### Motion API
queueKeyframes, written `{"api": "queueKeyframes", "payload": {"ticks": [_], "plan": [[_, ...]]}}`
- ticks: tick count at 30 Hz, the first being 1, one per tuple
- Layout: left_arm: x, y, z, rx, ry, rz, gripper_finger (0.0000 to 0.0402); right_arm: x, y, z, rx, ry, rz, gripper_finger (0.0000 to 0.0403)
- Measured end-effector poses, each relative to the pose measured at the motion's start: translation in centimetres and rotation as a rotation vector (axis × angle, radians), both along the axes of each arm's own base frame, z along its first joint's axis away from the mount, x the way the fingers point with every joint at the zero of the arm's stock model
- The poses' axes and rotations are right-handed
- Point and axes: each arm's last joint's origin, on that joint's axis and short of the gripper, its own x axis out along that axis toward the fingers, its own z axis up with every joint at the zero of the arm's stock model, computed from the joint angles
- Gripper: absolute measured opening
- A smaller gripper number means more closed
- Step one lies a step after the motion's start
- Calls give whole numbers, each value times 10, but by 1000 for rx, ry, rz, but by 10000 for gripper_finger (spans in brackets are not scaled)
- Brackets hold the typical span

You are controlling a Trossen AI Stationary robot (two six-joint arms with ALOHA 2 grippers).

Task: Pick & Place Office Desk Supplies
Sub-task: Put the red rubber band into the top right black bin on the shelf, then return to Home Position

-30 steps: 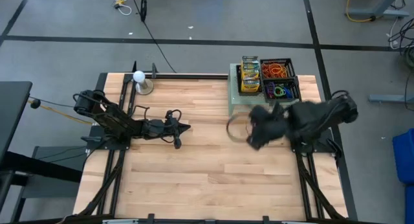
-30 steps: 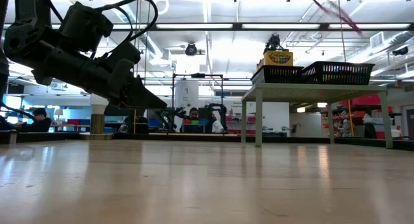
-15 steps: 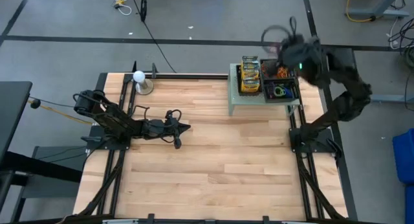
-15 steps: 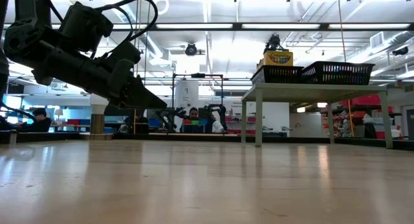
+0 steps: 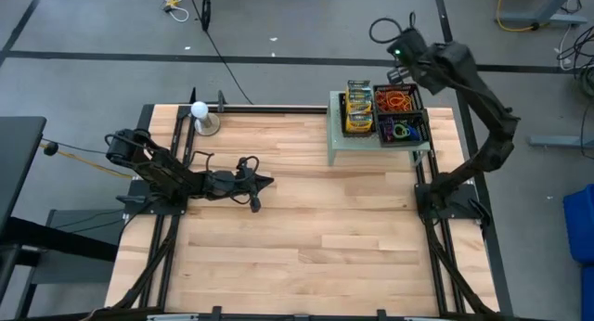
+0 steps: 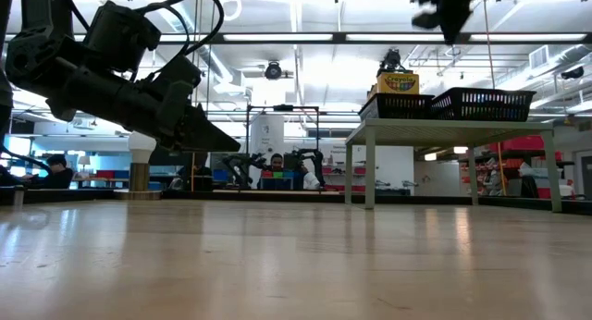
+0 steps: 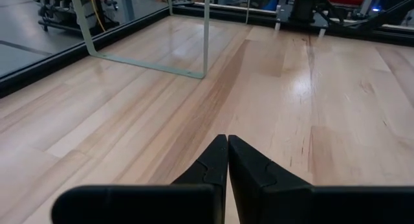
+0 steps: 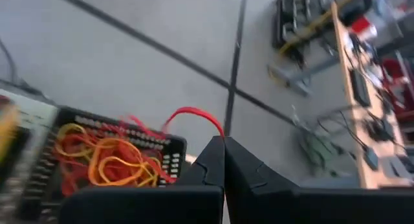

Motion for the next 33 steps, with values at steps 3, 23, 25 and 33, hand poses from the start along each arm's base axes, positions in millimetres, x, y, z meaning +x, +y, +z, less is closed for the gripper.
{"api": "queueKeyframes", "payload": {"ticks": [3,23,25,33], "plan": [[0,0,0,2,1,0,17,2,-17,-28,62,25,-27,0],[-1,3,1,-9,-23,114,17,1,-24,-82,241,-8,-27,155],[-1,3,4,-17,-38,112,17,-2,-21,-77,229,-7,-3,178],[-28,9,26,-58,-180,32,6,-12,19,-46,58,-171,277,135]]}}
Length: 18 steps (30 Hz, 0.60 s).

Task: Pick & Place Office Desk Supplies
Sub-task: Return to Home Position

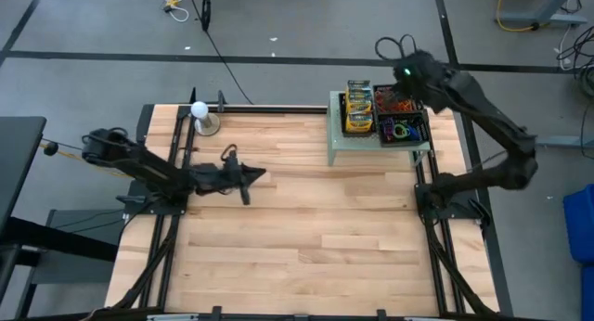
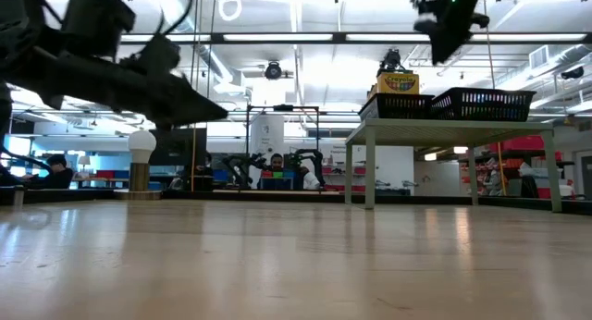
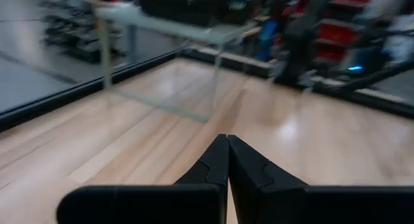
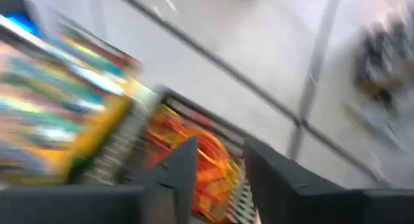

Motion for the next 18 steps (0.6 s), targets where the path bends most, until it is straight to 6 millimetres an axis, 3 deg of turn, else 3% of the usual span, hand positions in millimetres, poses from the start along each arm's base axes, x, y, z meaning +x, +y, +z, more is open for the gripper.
{"api": "queueKeyframes", "payload": {"ticks": [3,7,13,18], "plan": [[-17,7,6,13,-53,-70,6,0,23,-3,-86,-103,115,76],[-36,15,14,56,-138,-118,6,9,55,-23,-170,-209,300,10],[-50,19,27,108,-188,-168,6,23,101,-67,-281,-347,572,11],[-60,18,33,138,-195,-152,6,21,130,-102,-268,-451,797,7]]}}
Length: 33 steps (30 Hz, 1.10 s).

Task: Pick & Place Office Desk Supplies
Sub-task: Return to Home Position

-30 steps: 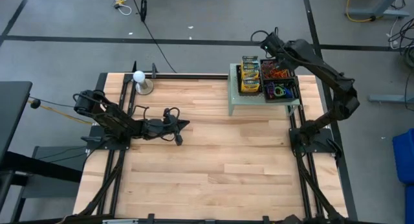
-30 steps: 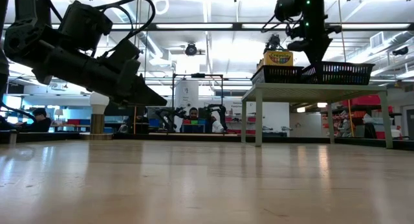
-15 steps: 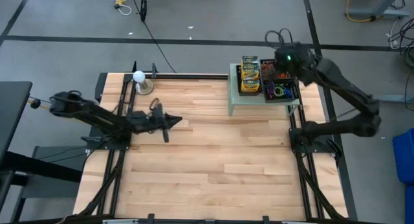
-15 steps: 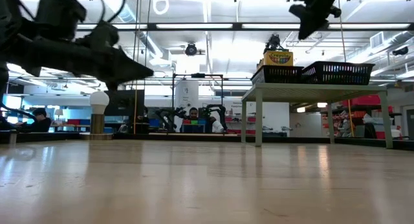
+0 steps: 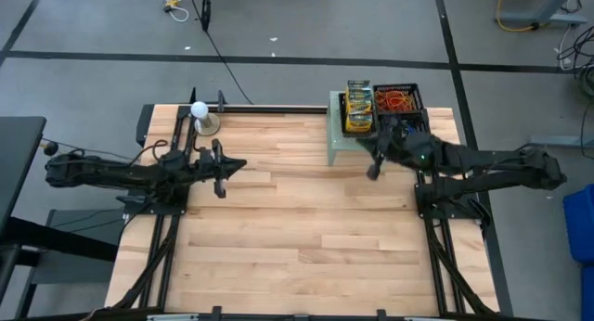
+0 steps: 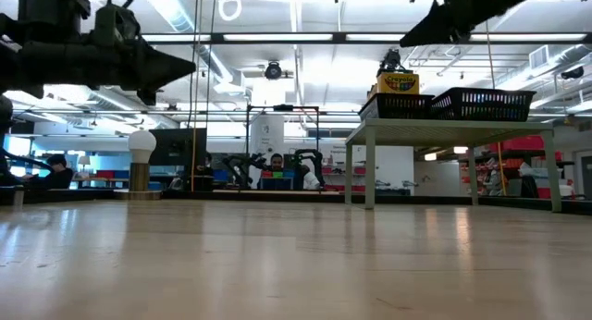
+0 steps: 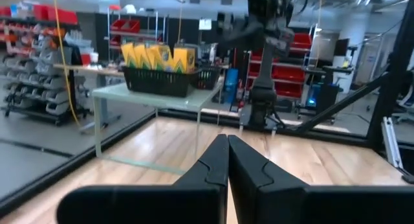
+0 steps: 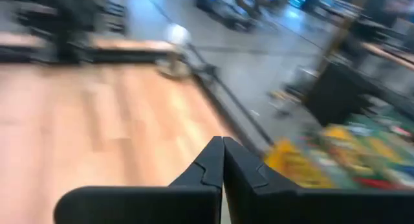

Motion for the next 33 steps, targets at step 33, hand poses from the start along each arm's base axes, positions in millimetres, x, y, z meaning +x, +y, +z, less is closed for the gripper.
{"api": "queueKeyframes", "payload": {"ticks": [33], "plan": [[-27,0,-5,-30,88,109,9,-88,16,-117,53,-355,154,1]]}}
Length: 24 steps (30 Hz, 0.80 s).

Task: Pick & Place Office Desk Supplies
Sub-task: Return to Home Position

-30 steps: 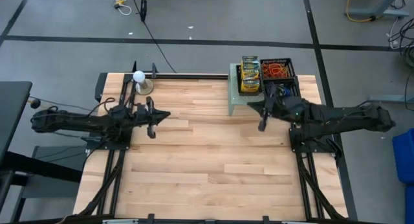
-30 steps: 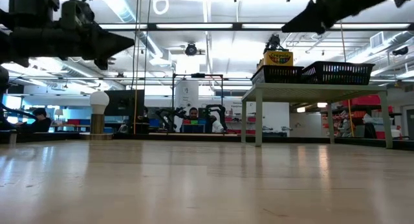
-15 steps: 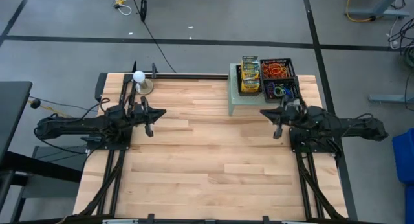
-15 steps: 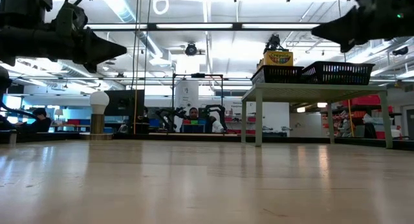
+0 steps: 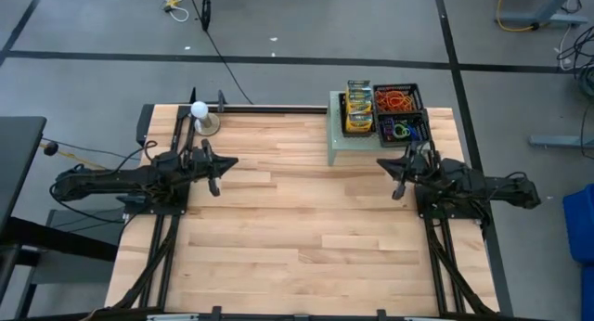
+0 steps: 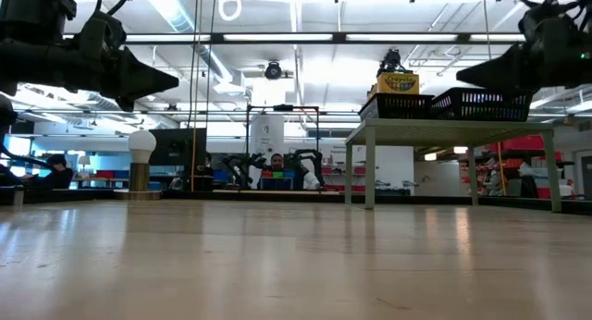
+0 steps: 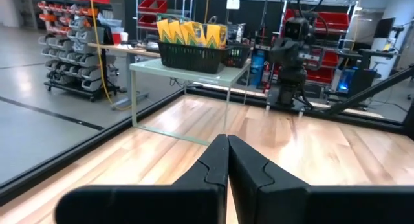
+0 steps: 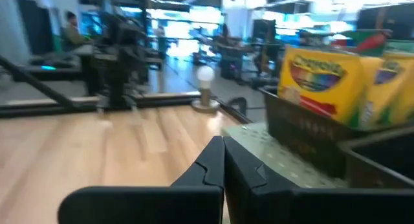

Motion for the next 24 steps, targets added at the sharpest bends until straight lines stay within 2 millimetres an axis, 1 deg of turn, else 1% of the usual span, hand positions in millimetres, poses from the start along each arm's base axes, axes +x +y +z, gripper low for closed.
{"api": "queueKeyframes", "payload": {"ticks": [4,7,10,12,15,19,22,24], "plan": [[0,0,-1,-1,10,19,9,3,-1,-10,4,-5,-44,0],[0,0,-1,0,11,18,9,4,-2,-11,-21,-21,-54,1],[0,0,-1,40,27,21,9,4,-3,-12,-23,-8,-102,10],[-2,0,2,63,-4,24,9,4,-3,-12,-13,-17,-127,19],[-7,-2,10,112,-80,-38,9,4,-4,-12,-23,-12,-134,29],[-16,-6,7,122,-73,-136,9,4,-4,-12,-64,12,-137,32],[-15,-9,5,115,-62,-240,9,4,-4,-12,-72,17,-138,33],[-14,-9,6,105,-74,-255,9,4,-4,-13,-75,23,-138,34]]}}
